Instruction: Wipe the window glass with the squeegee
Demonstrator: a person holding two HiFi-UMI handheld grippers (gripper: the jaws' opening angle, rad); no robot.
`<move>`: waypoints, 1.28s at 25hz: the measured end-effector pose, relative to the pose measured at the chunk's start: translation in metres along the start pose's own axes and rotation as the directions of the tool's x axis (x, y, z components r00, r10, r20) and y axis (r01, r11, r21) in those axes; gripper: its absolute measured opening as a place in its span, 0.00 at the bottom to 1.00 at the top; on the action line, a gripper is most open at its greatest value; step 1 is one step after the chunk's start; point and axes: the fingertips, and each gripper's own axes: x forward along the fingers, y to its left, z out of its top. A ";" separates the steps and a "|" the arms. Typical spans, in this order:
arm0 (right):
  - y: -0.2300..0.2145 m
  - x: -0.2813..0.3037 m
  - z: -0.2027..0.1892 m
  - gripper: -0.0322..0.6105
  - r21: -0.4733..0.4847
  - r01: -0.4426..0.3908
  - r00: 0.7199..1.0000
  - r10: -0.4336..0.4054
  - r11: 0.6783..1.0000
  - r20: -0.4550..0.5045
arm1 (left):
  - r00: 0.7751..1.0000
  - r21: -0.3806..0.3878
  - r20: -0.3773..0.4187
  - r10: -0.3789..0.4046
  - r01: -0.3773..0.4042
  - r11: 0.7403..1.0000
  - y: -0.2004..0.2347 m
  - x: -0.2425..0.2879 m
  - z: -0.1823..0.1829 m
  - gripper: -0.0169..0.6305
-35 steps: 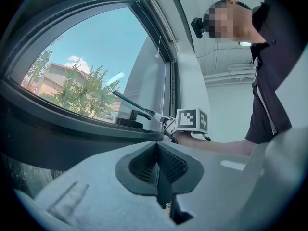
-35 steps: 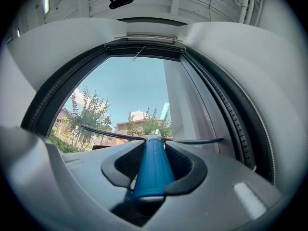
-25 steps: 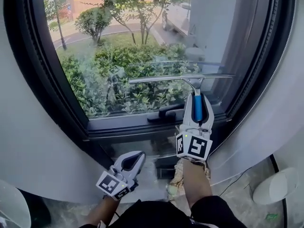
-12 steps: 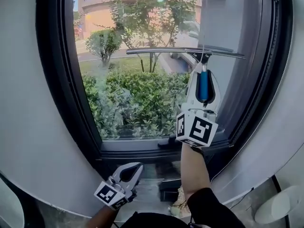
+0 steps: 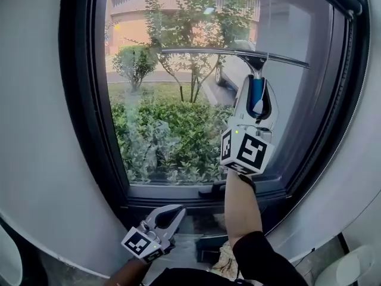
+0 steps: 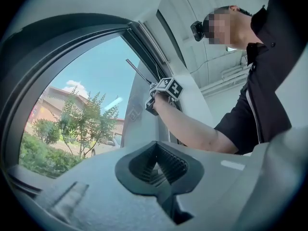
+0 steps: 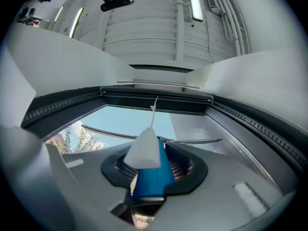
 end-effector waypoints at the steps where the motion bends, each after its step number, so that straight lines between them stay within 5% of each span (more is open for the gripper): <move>1: 0.003 -0.001 -0.001 0.26 -0.012 -0.001 1.000 0.001 1.000 0.001 | 1.000 0.000 -0.005 -0.001 0.001 1.000 -0.001 0.000 -0.002 0.03; 32: 0.007 -0.059 -0.040 0.26 -0.026 0.051 0.996 -0.053 0.998 -0.077 | 0.996 0.015 -0.083 -0.015 0.016 1.000 -0.009 -0.006 -0.028 0.03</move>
